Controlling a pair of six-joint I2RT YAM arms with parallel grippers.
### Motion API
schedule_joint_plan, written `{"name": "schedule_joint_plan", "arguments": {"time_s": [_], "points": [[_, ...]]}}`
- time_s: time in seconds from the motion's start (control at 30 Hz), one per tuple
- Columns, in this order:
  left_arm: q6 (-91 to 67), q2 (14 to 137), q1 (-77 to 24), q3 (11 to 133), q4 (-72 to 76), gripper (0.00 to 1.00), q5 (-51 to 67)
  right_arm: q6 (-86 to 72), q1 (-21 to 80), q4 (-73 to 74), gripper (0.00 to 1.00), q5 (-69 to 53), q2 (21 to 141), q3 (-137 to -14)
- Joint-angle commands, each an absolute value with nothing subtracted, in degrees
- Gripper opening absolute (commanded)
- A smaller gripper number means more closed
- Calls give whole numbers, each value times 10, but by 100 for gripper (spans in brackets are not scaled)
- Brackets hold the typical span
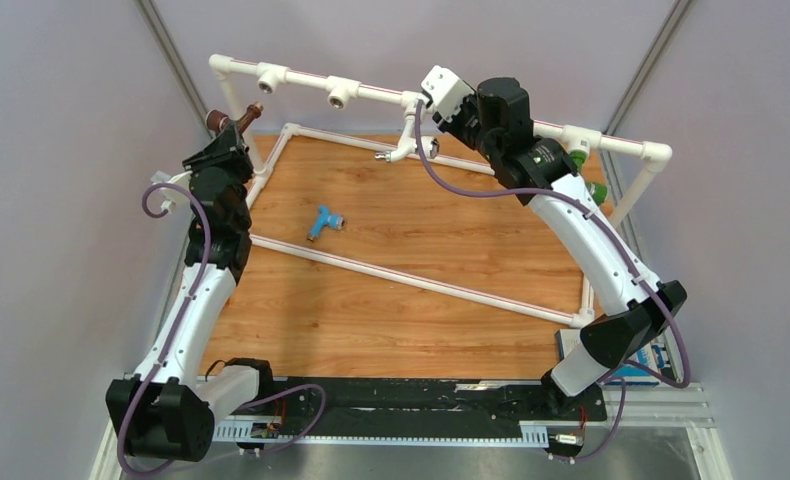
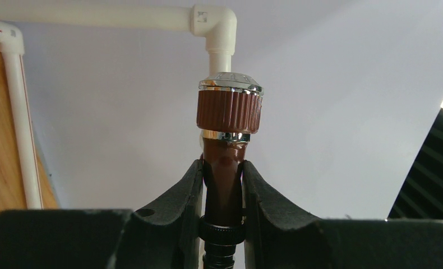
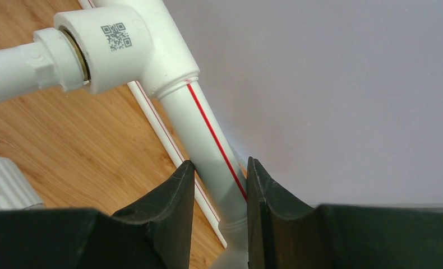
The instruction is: Install the water faucets
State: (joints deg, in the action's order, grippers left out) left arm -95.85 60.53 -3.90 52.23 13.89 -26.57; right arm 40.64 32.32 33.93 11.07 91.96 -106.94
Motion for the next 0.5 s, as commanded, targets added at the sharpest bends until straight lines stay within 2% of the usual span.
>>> {"name": "schedule_joint_plan", "arguments": {"time_s": [0.0, 0.47], "points": [[-948, 608, -34, 537, 163, 0, -270, 312, 338, 314, 0, 124, 910, -1045], [-950, 672, -34, 580, 221, 0, -225, 307, 348, 361, 0, 250, 869, -1044]]}}
